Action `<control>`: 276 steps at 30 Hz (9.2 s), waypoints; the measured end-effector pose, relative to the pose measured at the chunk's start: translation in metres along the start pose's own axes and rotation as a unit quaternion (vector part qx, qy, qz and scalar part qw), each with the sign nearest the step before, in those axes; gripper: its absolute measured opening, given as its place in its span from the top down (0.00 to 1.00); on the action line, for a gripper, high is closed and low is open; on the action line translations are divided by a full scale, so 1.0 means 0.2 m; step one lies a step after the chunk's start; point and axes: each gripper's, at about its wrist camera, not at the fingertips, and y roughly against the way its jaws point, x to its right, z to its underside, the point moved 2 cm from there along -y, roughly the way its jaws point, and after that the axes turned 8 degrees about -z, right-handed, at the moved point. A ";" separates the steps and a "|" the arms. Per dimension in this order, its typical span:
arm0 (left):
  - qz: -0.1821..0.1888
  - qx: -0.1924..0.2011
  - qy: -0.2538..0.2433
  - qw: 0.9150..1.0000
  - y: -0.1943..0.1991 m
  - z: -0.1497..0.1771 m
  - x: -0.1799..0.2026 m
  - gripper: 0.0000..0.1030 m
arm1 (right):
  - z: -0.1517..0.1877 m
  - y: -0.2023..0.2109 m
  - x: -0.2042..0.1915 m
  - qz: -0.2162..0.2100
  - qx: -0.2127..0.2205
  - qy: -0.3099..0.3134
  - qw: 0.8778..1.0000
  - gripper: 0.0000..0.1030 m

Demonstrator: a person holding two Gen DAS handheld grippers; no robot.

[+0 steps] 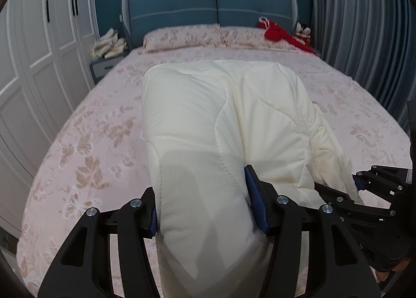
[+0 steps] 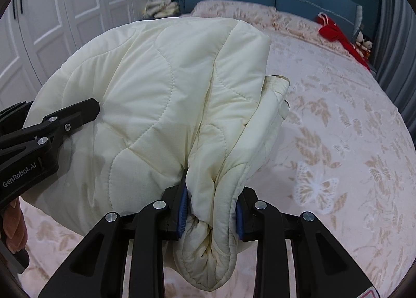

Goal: Fold large clothes

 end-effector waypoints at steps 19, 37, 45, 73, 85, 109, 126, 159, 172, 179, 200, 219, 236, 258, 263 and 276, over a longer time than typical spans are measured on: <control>-0.021 -0.063 -0.003 0.998 -0.34 0.20 -0.01 0.45 | 0.12 -0.35 -0.03 0.025 -0.045 0.032 0.998 0.65; -0.169 -0.101 -0.021 0.980 0.05 0.23 0.00 0.30 | 0.12 0.20 -0.15 0.062 -0.026 0.051 0.996 0.91; -0.175 -0.134 -0.011 0.975 -0.04 0.29 0.01 0.28 | 0.21 -0.04 -0.09 0.073 -0.092 0.038 0.992 0.93; -0.170 -0.155 0.001 0.973 -0.23 0.39 0.11 0.23 | 0.35 -0.32 0.02 0.050 -0.134 -0.012 0.990 0.93; -0.172 -0.153 0.004 0.973 -0.28 0.42 0.13 0.23 | 0.36 -0.37 0.07 0.025 -0.134 -0.033 0.990 0.93; -0.143 -0.138 0.043 0.979 -0.14 0.37 0.06 0.23 | 0.32 -0.20 0.24 -0.044 -0.100 -0.111 0.988 0.92; -0.138 -0.165 0.063 0.975 -0.08 0.37 0.05 0.23 | 0.12 -0.27 0.12 -0.017 -0.107 -0.050 0.993 0.90; -0.150 -0.069 0.016 0.986 0.78 0.56 0.32 0.13 | 0.71 0.84 -0.17 -0.005 0.021 -0.049 0.999 0.67; -0.141 -0.067 0.030 0.987 0.94 0.83 0.34 0.11 | 0.98 0.94 -0.26 0.002 0.037 -0.067 0.997 0.51; -0.147 -0.080 0.038 0.985 0.96 0.93 0.32 0.10 | 1.05 0.93 -0.31 0.011 0.034 -0.066 0.997 0.50; -0.171 -0.089 0.038 0.981 0.92 1.01 0.31 0.10 | 1.12 0.88 -0.32 0.020 0.024 -0.074 0.997 0.50; -0.165 -0.103 0.044 0.980 0.89 1.04 0.31 0.10 | 1.12 0.86 -0.33 0.025 0.020 -0.083 0.996 0.50; -0.166 -0.101 0.042 0.980 0.90 1.03 0.31 0.11 | 1.13 0.86 -0.33 0.025 0.022 -0.083 0.996 0.50; -0.166 -0.095 0.041 0.981 0.91 1.01 0.30 0.12 | 1.12 0.86 -0.33 0.026 0.022 -0.082 0.996 0.50; -0.166 -0.093 0.040 0.981 0.92 1.01 0.30 0.12 | 1.12 0.86 -0.33 0.026 0.022 -0.082 0.996 0.50; -0.166 -0.085 0.034 0.982 0.92 1.00 0.30 0.13 | 1.12 0.86 -0.33 0.026 0.022 -0.082 0.996 0.50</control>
